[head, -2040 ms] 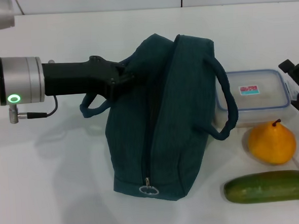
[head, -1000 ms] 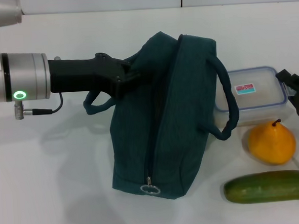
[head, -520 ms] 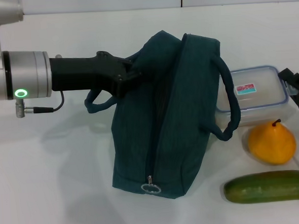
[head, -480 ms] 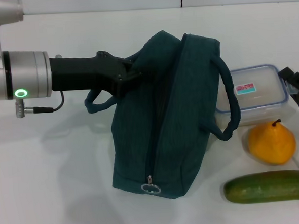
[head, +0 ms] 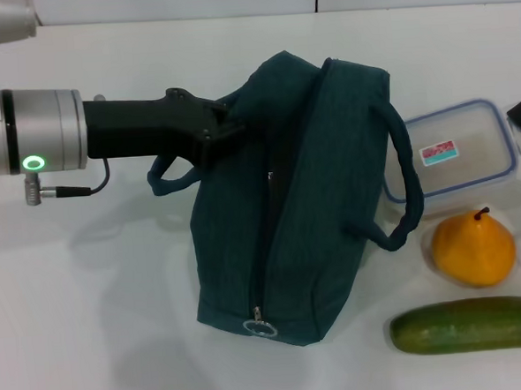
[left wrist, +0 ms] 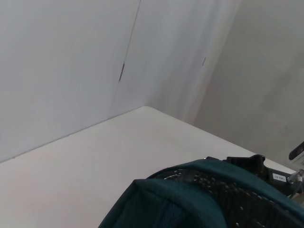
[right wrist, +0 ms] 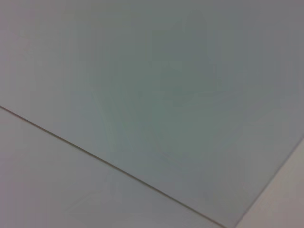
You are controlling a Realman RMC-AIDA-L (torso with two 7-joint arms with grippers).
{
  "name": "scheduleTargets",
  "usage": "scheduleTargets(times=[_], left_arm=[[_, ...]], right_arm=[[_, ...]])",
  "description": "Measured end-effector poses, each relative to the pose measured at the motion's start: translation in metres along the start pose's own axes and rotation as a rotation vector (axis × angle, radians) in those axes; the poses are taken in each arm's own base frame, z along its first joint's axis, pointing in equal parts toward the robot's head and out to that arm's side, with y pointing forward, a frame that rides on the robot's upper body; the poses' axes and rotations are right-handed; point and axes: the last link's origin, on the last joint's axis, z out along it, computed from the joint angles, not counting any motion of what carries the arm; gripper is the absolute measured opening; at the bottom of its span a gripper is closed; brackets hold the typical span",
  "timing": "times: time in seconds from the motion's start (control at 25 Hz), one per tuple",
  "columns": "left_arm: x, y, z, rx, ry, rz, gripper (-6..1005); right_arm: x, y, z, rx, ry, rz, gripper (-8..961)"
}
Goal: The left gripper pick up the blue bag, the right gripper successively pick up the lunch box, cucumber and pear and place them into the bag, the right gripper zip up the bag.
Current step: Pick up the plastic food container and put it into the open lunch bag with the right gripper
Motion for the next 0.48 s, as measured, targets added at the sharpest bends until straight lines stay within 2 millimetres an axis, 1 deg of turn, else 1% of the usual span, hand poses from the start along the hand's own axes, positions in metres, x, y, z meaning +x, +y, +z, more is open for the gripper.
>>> scheduleTargets(times=[0.12,0.28,0.48], left_arm=[[0.001,0.0,-0.001,0.002,0.003,0.003,43],[0.001,0.0,-0.001,0.003,0.005,0.003,44],[0.004,-0.001,0.0,0.005,0.015,0.006,44]], right_arm=[[-0.007,0.0,-0.001,-0.014,-0.004,-0.034,95],[-0.017,0.003,-0.003,-0.05,-0.006,-0.103,94],[-0.033,0.014,-0.001,-0.138,-0.026,-0.182,94]])
